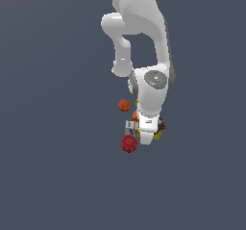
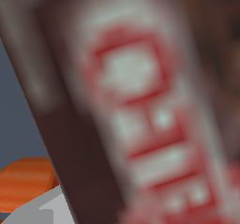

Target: Pick up a designated object from a clutter of objects.

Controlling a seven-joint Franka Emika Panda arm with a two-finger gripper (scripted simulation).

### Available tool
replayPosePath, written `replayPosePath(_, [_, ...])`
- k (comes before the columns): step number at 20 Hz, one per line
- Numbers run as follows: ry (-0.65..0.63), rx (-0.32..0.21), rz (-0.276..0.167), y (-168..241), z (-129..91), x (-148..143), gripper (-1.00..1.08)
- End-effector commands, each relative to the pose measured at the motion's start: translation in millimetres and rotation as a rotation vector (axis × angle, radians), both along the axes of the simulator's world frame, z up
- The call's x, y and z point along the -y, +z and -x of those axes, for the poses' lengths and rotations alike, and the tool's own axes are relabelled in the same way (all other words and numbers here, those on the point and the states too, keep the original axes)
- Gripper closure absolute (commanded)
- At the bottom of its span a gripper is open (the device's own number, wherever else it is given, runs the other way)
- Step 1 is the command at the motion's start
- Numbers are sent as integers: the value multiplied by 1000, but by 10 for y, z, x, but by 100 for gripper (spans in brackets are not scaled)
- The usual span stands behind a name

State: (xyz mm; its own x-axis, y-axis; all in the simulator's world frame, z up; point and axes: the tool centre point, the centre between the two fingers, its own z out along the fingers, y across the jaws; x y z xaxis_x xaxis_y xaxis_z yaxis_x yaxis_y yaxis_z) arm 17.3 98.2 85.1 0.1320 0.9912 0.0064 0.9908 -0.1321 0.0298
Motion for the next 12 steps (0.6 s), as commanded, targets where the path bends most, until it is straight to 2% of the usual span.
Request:
replayPosePath(1, [4, -31, 2, -157, 99, -4, 108])
replayPosePath(2, [2, 2, -2, -6, -8, -26, 108])
replayPosePath(12, [3, 0, -2, 276, -25, -91, 108])
